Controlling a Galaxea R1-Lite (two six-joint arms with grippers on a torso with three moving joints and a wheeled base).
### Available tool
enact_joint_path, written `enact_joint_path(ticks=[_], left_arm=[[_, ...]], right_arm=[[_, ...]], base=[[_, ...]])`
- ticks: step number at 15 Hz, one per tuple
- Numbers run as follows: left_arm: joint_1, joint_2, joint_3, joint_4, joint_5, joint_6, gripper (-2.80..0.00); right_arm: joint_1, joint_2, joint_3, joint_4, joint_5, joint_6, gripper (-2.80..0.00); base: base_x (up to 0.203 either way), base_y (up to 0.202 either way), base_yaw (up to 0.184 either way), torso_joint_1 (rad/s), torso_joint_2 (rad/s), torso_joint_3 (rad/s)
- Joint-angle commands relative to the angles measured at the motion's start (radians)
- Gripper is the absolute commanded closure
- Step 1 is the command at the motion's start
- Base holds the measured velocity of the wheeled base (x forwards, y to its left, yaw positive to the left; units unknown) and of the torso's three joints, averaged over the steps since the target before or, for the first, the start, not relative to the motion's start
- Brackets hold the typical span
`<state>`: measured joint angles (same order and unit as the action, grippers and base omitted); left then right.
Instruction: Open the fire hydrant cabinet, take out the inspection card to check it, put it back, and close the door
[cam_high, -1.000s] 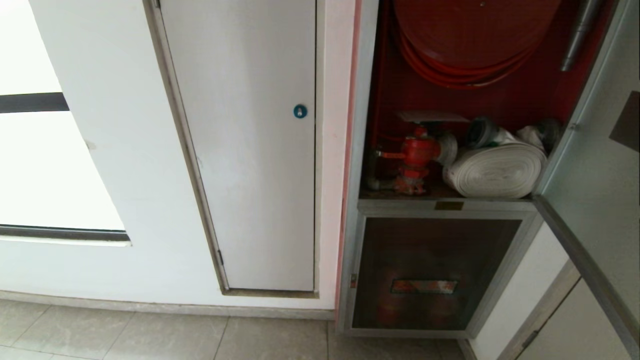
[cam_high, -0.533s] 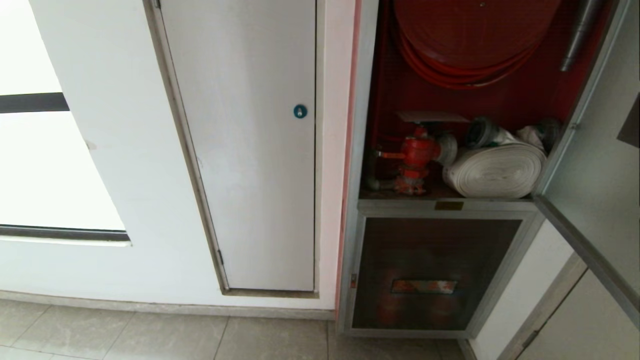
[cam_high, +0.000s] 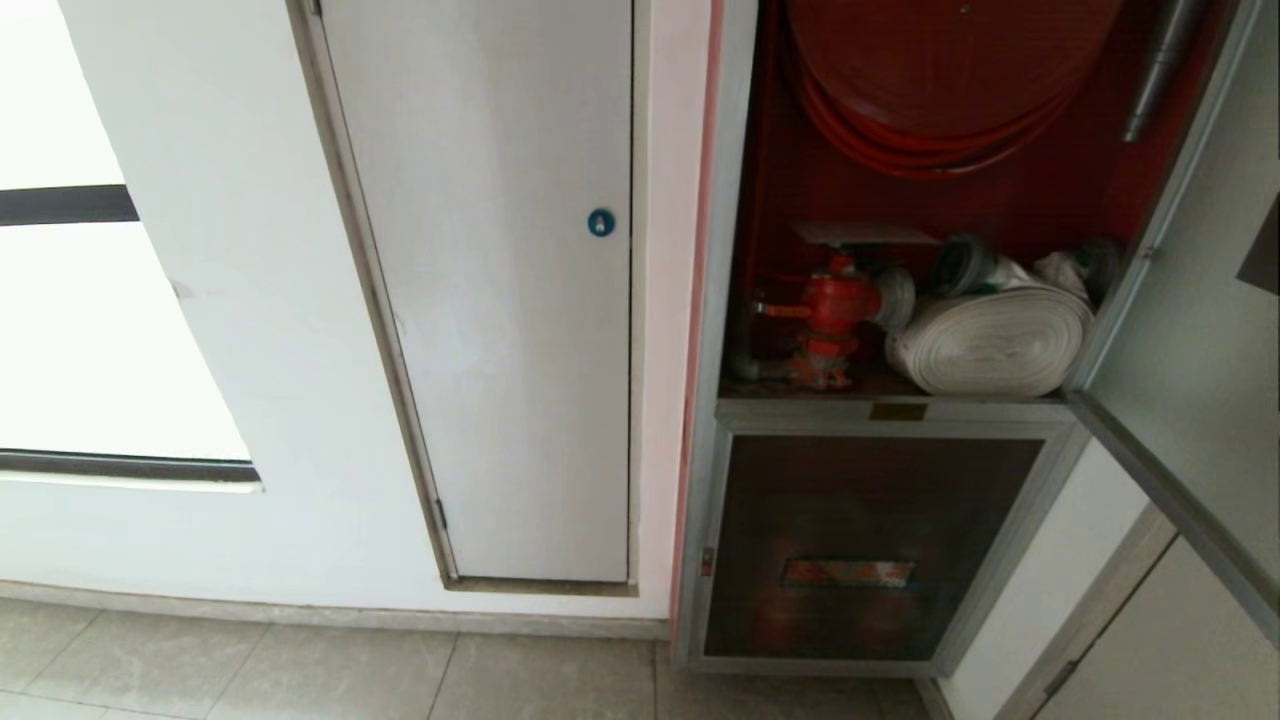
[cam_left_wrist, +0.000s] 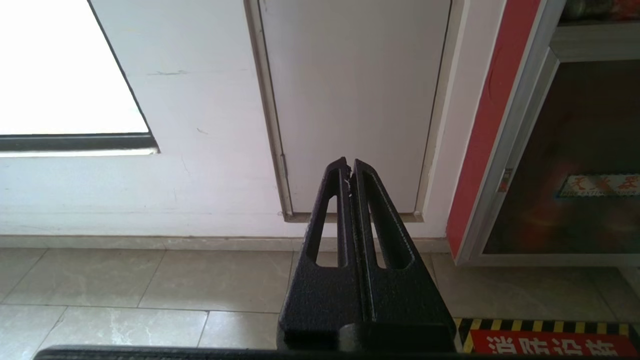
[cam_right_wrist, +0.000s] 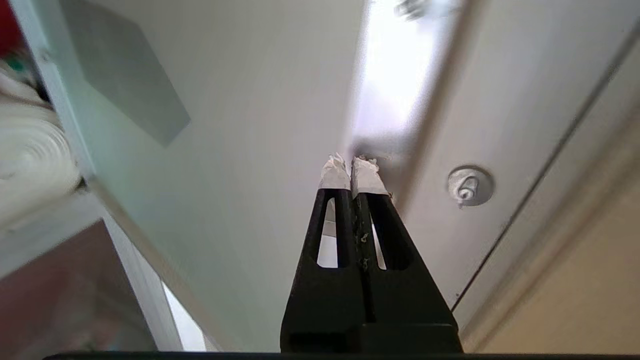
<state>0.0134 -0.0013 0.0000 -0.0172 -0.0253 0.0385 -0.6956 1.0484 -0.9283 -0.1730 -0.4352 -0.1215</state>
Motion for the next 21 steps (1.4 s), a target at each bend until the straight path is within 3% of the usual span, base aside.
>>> enact_joint_path(ticks=[1, 6, 11, 15, 17, 21], left_arm=[[0.000, 0.001, 0.006, 0.000, -0.001, 0.000, 0.00], [0.000, 0.001, 0.006, -0.001, -0.001, 0.000, 0.00], [0.000, 0.001, 0.007, -0.001, -0.001, 0.000, 0.00], [0.000, 0.001, 0.008, 0.000, -0.001, 0.000, 0.00], [0.000, 0.001, 0.007, -0.001, -0.001, 0.000, 0.00], [0.000, 0.001, 0.006, -0.001, -0.001, 0.000, 0.00]], right_arm=[[-0.054, 0.059, -0.027, -0.006, 0.034, 0.000, 0.00], [-0.086, 0.083, -0.067, -0.006, 0.038, 0.000, 0.00], [-0.088, 0.052, -0.049, -0.002, 0.193, -0.002, 0.00], [0.065, -0.058, 0.035, 0.002, 0.395, -0.004, 0.00], [0.135, -0.084, 0.080, 0.003, 0.442, -0.004, 0.00], [0.373, -0.158, 0.170, 0.001, 0.531, 0.012, 0.00]], base=[[0.000, 0.000, 0.000, 0.000, 0.00, 0.000], [0.000, 0.000, 0.000, 0.000, 0.00, 0.000], [0.000, 0.000, 0.000, 0.000, 0.00, 0.000], [0.000, 0.000, 0.000, 0.000, 0.00, 0.000], [0.000, 0.000, 0.000, 0.000, 0.00, 0.000], [0.000, 0.000, 0.000, 0.000, 0.00, 0.000]])
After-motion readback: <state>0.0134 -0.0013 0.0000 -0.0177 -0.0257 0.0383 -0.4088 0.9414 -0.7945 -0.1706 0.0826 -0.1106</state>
